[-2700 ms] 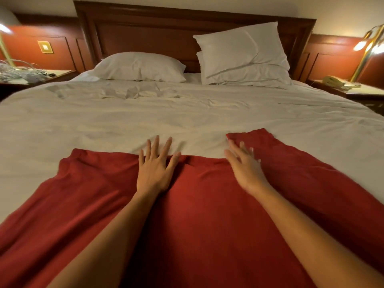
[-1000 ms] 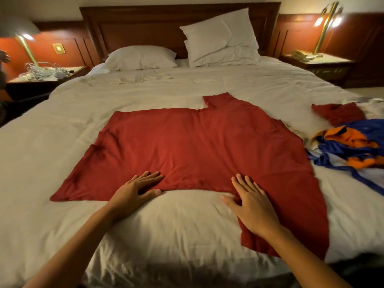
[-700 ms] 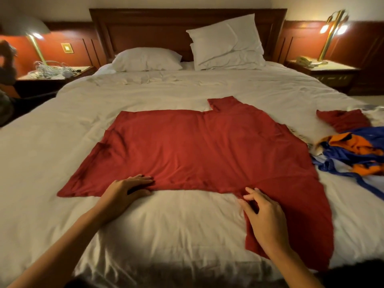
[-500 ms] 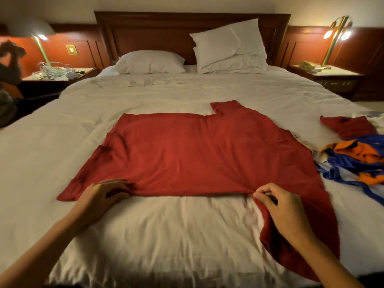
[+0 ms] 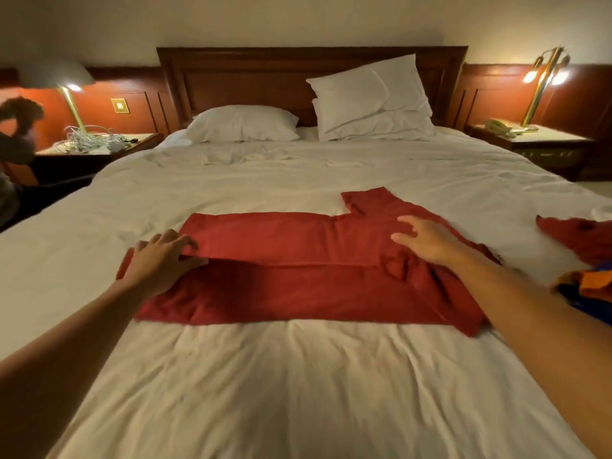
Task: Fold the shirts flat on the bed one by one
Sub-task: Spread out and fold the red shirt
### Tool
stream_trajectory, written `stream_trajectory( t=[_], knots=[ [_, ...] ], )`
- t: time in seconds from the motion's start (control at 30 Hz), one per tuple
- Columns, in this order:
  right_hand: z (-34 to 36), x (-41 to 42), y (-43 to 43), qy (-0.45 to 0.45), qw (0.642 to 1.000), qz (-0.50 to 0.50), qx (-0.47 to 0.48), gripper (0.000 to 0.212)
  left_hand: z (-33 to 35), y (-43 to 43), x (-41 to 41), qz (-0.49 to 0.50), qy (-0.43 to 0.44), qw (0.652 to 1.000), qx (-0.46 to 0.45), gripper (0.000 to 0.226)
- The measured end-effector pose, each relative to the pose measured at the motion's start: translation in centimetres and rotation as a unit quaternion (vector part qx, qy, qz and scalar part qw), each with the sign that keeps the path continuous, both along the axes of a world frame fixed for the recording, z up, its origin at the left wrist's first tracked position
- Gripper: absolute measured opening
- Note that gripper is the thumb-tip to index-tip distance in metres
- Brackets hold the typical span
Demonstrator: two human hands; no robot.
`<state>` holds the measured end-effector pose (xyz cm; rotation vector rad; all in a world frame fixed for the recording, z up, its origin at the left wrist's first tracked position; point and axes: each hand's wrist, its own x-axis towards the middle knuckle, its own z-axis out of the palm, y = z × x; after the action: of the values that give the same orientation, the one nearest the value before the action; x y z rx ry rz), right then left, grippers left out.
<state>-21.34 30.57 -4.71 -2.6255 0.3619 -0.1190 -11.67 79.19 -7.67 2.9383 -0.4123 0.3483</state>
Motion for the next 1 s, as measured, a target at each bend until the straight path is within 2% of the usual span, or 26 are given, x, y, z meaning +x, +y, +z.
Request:
stream_trajectory(
  t=[0.03,0.1,0.2,0.27,0.3,0.43,0.53,0.67,0.83,0.93,1.0],
  knots=[
    [-1.1,0.0,0.0,0.028,0.999,-0.012,-0.02,0.062,-0.7,-0.2,0.4,0.027,0.006,1.0,0.005,0.047],
    [-4.2,-1.6,-0.4,0.066,0.995,-0.043,-0.054,0.069,-2.6,-0.3,0.5,0.079,0.023,0.997,0.004,0.059],
    [-9.2,-6.7,-2.1,0.058,0.988,-0.112,-0.092,0.081,-5.5,0.8,-0.3,0.183,0.07,0.98,-0.036,0.08],
    [-11.5,-9.7,-3.4,0.044,0.983,-0.136,-0.116,0.092,-7.3,1.5,-1.3,0.23,0.079,0.969,-0.037,0.087],
    [-12.2,-10.7,-4.1,0.033,0.982,-0.14,-0.126,0.094,-7.9,1.8,-1.6,0.233,0.074,0.969,-0.036,0.085],
    [-12.7,-11.2,-6.2,-0.001,0.97,-0.175,-0.17,0.101,-7.9,1.3,-1.1,0.183,0.078,0.971,-0.129,0.073],
    [-12.4,-10.0,-7.7,0.058,0.956,-0.231,-0.171,0.105,-8.3,1.0,-1.1,0.165,0.064,0.978,-0.112,0.058],
    [-11.8,-8.3,-8.2,0.057,0.949,-0.233,-0.203,0.091,-8.7,1.2,-0.6,0.146,0.055,0.981,-0.117,0.047],
    [-9.0,-7.3,-9.1,0.012,0.974,-0.15,-0.167,0.054,-7.0,1.9,-0.3,0.114,0.054,0.984,-0.129,0.04],
    [-6.5,-7.4,-9.8,-0.004,0.976,-0.118,-0.181,0.048,-4.2,2.9,0.0,0.122,0.068,0.987,-0.083,0.043],
    [-4.1,-7.6,-10.2,0.038,0.975,-0.091,-0.2,0.051,-2.0,3.8,0.2,0.132,0.095,0.986,-0.028,0.051]
  ],
)
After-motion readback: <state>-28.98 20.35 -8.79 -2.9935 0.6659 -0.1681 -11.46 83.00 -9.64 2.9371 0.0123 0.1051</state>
